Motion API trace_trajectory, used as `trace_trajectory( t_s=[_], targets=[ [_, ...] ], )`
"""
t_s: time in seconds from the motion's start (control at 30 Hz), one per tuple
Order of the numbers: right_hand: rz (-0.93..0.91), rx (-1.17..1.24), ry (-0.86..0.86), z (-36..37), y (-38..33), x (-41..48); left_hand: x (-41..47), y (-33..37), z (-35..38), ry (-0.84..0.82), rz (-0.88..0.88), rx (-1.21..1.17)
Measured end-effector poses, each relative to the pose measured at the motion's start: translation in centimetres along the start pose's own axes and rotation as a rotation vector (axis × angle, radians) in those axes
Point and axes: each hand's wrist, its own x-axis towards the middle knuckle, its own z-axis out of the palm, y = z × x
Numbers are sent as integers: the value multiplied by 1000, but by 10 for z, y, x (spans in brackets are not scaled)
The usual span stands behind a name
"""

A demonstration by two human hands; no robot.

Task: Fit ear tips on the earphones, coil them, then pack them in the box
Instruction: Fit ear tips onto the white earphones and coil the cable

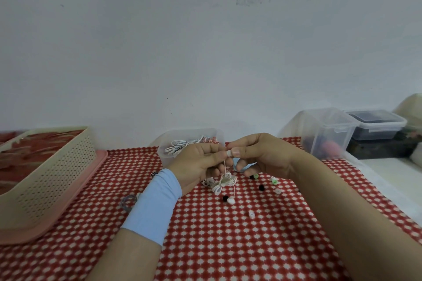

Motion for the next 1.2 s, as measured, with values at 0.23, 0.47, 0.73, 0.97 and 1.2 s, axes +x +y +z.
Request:
trace_trajectory(
  t_s=[0.23, 0.47, 0.73, 0.97, 1.2],
  targets=[
    [-7, 27, -52, -5, -1, -2, 1, 2, 1, -12, 13, -6],
    [-52, -81, 18, -4, -4, -1, 2, 3, 0, 56, 37, 52],
    [81, -481, -5, -2, -1, 5, 6, -2, -1, 204, 3, 366],
    [45, -670, 217, 9, 9, 14, 3, -4, -5, 262, -13, 752],
    [321, -1109, -87, 1, -12, -5, -6, 29, 4, 284, -14, 1244]
  ],
)
